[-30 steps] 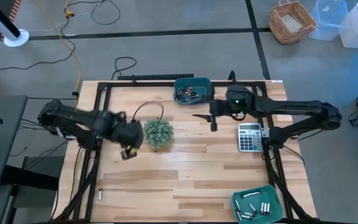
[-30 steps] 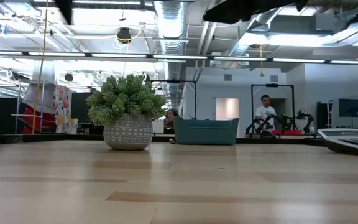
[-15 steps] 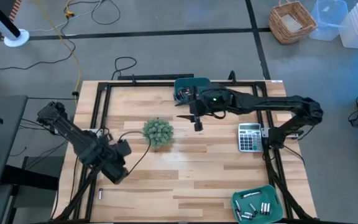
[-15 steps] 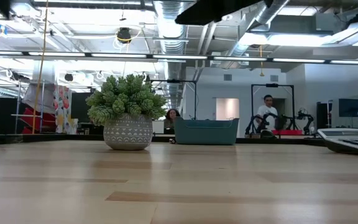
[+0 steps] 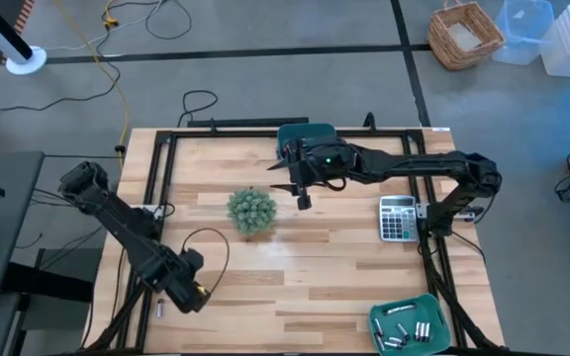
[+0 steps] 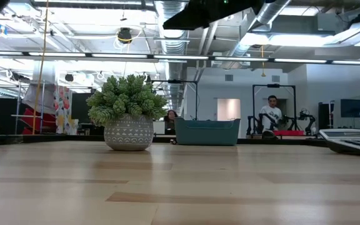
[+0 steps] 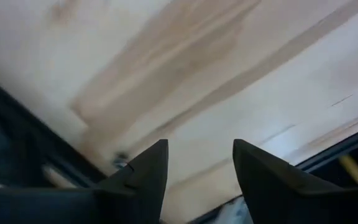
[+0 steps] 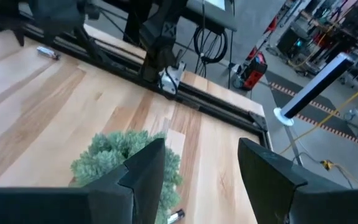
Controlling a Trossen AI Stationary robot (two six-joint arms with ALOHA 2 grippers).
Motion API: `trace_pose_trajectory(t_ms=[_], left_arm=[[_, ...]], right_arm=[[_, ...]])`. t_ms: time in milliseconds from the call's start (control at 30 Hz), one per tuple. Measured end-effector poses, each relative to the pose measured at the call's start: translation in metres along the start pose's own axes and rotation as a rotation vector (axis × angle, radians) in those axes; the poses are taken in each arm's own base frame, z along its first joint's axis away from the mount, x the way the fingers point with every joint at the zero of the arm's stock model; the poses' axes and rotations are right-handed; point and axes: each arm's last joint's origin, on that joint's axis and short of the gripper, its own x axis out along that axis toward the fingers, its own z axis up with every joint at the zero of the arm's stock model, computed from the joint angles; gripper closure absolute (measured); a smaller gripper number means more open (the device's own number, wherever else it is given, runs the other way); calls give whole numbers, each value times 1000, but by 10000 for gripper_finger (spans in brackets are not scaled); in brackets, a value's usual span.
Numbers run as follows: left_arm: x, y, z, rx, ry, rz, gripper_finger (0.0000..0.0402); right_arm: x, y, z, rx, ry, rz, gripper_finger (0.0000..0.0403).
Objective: Sort batteries
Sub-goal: Put the silver battery into the green bin
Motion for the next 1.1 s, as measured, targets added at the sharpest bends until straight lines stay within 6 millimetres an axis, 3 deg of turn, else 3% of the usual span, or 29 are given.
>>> trace_pose_trajectory(t_ms=[100, 400, 767, 1100], left_arm=[[13, 1, -11, -86, 25, -28, 221], [53, 0, -42, -262, 216, 203, 221], [81, 1, -51, -364, 285, 405, 221], [96, 9, -50, -345, 278, 395, 221]], right_arm=[[-1, -1, 2, -2, -13, -3, 183], [-1, 4, 5, -5, -21, 14, 183], [1, 16, 10, -15, -34, 45, 183], [1, 24, 14, -23, -42, 67, 183]])
